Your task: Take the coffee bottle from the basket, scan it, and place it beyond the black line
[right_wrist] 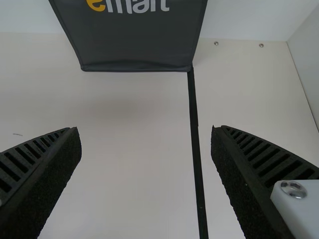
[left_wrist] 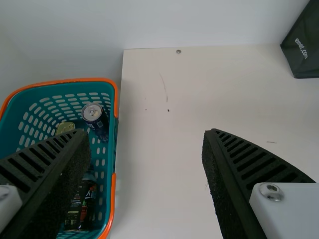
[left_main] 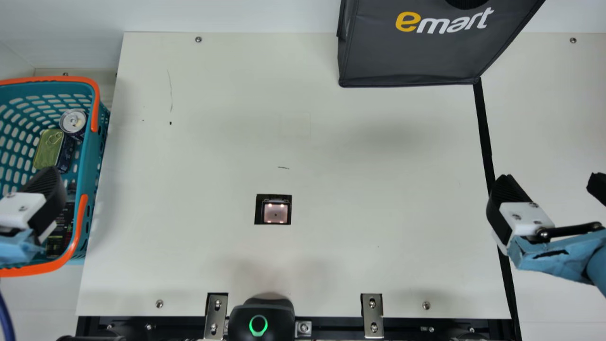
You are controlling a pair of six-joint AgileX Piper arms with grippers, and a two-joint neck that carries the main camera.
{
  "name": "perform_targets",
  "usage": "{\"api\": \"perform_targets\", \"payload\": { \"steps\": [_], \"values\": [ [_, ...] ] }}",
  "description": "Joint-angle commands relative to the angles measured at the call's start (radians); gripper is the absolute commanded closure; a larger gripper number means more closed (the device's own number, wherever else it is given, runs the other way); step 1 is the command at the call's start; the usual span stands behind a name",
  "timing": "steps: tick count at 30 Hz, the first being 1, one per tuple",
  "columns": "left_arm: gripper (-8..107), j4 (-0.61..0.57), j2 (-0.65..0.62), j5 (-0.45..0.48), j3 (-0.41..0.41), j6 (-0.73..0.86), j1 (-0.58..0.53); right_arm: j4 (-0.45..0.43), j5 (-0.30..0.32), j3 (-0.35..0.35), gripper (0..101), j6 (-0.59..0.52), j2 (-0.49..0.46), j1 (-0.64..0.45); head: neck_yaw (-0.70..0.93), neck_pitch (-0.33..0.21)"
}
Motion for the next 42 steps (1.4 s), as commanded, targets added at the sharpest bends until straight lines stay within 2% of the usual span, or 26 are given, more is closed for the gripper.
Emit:
{"api": "perform_targets", "payload": {
  "steps": [1,15,42],
  "values": [
    [9,0.0,0.0,0.0,0.0,0.0,0.0,0.0,0.0,0.0,10,0.0,0.0,0.0,0.025,-0.027],
    [9,0.0,0.0,0.0,0.0,0.0,0.0,0.0,0.0,0.0,10,0.0,0.0,0.0,0.351,-0.027],
    [9,0.006,0.0,0.007,0.001,-0.015,-0.011,-0.002,0.0,0.0,10,0.0,0.0,0.0,0.351,-0.027]
  ]
}}
